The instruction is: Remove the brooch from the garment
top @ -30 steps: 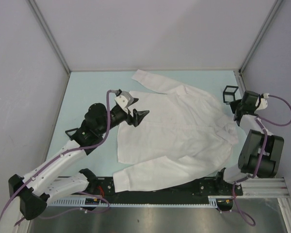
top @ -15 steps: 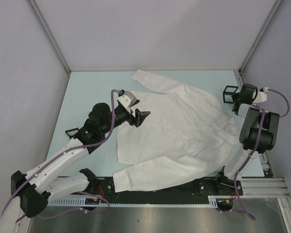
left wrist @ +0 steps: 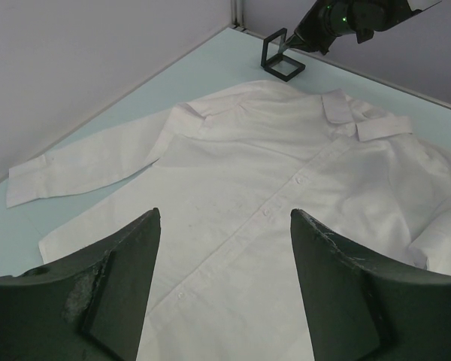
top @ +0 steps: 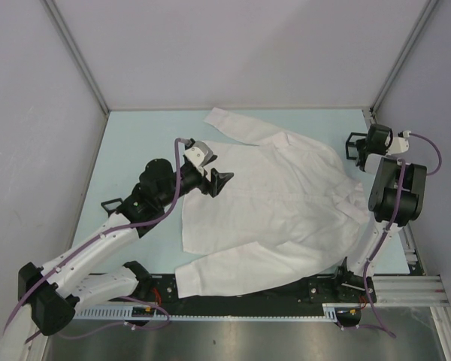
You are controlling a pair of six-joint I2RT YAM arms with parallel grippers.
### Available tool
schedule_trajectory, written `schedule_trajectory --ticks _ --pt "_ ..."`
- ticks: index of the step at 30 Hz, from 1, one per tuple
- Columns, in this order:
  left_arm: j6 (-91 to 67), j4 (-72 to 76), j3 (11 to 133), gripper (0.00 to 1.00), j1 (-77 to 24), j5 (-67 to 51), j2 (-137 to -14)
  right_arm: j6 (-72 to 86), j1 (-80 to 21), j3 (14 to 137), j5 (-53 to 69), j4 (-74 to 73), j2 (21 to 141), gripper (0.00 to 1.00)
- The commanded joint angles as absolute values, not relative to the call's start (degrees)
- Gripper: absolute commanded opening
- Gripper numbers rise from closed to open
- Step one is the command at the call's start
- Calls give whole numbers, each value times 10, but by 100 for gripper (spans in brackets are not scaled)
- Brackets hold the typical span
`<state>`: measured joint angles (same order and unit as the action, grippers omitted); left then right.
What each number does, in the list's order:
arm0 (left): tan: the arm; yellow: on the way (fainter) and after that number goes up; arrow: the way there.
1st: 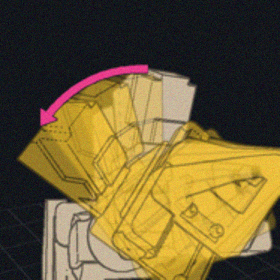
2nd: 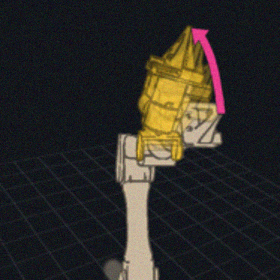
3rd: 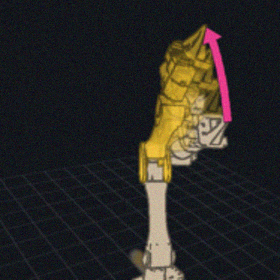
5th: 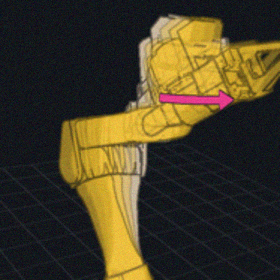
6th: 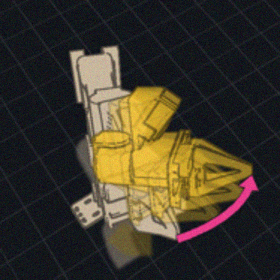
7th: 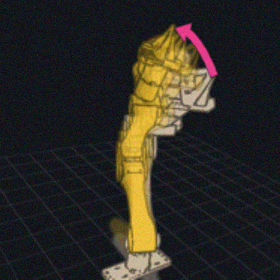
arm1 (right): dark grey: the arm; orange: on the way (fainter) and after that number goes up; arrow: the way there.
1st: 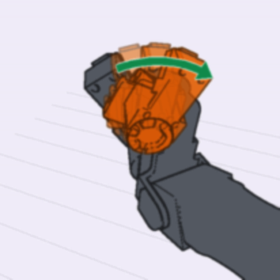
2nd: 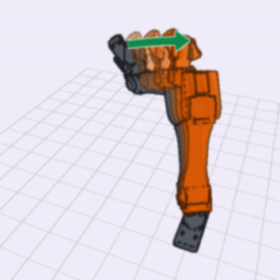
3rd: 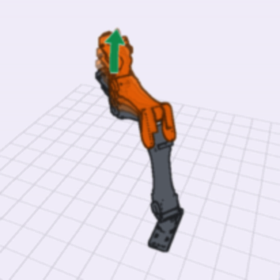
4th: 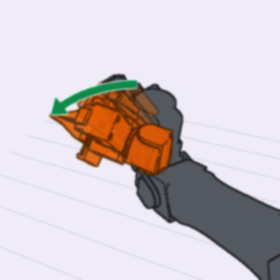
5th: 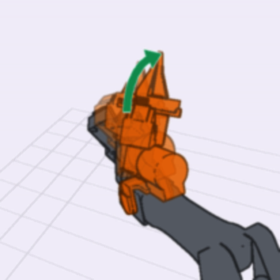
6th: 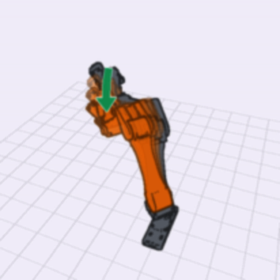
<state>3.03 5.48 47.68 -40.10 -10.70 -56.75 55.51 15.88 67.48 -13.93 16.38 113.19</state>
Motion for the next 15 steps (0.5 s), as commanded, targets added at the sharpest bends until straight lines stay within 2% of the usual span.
schedule_trajectory --ticks 1,15 --pt "33 76 478 74 -399 -109 -561 561 143 706 -188 163 1138 5" --pt "32 76 477 74 -399 -110 -558 556 138 712 -210 152 1152 7"
